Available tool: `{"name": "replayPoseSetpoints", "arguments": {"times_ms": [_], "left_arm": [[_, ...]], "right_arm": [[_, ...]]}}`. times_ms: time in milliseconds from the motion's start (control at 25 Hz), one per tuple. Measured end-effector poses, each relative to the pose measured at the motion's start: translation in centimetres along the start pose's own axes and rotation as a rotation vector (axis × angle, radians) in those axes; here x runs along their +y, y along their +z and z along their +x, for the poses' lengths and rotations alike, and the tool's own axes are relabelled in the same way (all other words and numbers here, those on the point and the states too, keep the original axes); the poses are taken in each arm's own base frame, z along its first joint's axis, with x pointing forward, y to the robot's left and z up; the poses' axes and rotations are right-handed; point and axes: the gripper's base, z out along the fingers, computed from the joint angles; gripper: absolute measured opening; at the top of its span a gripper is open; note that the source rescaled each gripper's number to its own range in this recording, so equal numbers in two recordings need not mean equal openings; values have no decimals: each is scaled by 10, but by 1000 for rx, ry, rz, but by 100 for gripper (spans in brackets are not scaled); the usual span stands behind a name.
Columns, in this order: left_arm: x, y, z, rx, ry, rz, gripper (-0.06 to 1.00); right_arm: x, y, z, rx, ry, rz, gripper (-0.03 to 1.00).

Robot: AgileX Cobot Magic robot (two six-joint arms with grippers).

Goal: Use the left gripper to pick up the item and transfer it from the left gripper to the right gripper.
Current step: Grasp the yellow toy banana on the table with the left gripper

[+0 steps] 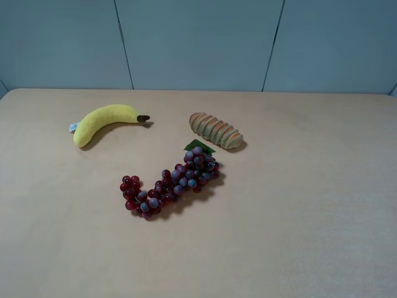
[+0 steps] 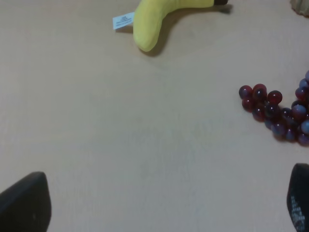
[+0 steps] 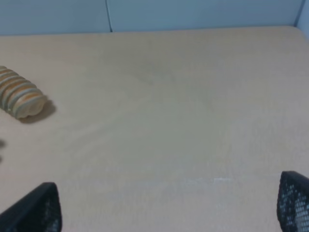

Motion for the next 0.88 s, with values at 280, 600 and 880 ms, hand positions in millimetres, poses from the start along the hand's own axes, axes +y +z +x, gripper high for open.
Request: {"name": "replayPoseSetpoints", "arguments": {"times_ms": [280, 600, 880], "left_arm": [[0, 0, 0, 0, 0, 0, 100], [0, 0, 0, 0, -8, -2, 100], [2, -5, -12, 62, -75, -20, 100]], "right_arm": [[0, 0, 0, 0, 0, 0, 100], [0, 0, 0, 0, 0, 0, 100], [0, 0, 0, 0, 0, 0, 100]]}}
